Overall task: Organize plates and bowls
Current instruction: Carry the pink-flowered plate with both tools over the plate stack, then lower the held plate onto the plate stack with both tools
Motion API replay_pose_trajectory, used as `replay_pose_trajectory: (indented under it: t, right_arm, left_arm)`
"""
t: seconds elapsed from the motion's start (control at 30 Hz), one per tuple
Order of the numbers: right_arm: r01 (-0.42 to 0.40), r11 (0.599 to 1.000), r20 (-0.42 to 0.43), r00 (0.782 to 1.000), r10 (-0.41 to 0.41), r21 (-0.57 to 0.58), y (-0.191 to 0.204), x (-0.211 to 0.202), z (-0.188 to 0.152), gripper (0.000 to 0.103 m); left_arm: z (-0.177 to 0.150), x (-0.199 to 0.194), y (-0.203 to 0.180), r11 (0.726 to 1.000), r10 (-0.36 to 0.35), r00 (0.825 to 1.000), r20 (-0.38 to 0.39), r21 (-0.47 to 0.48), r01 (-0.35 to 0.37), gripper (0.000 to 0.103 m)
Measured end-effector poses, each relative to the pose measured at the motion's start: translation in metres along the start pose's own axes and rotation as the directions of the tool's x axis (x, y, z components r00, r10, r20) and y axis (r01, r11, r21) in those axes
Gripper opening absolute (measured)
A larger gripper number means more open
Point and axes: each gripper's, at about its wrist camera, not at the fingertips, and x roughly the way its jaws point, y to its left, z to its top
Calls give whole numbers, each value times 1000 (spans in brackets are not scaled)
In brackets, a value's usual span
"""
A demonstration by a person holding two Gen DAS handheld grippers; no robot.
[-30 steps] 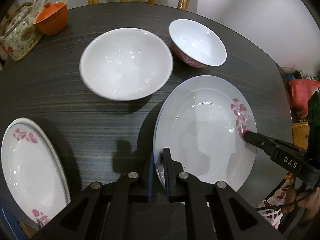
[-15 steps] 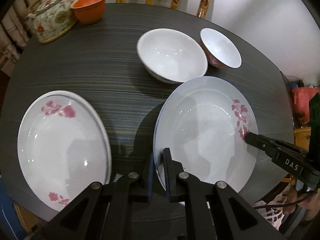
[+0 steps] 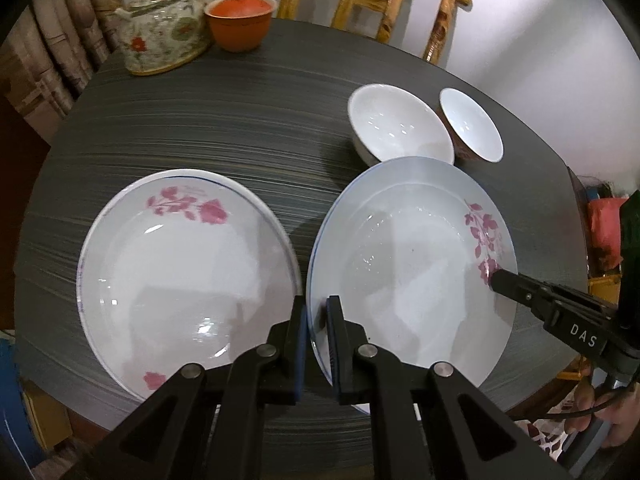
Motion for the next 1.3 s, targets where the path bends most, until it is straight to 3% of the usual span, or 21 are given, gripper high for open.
replay_pose_trajectory:
  t: [0.4, 0.97, 1.3]
  right_arm:
    - [-20, 997, -10, 1000, 19, -68, 53, 11, 12, 10]
    - [-48, 984, -68, 997, 37, -171, 127, 44, 18, 10]
    - [-46, 979, -97, 995, 27, -197, 148, 60, 19, 10]
  left_arm:
    - [-3, -16, 49, 997, 28, 999, 35, -73, -26, 9]
    - [-15, -31, 146, 981, 64, 997, 35, -188, -56, 10]
    - [-19, -27, 172, 974, 64, 998, 21, -219, -58, 10]
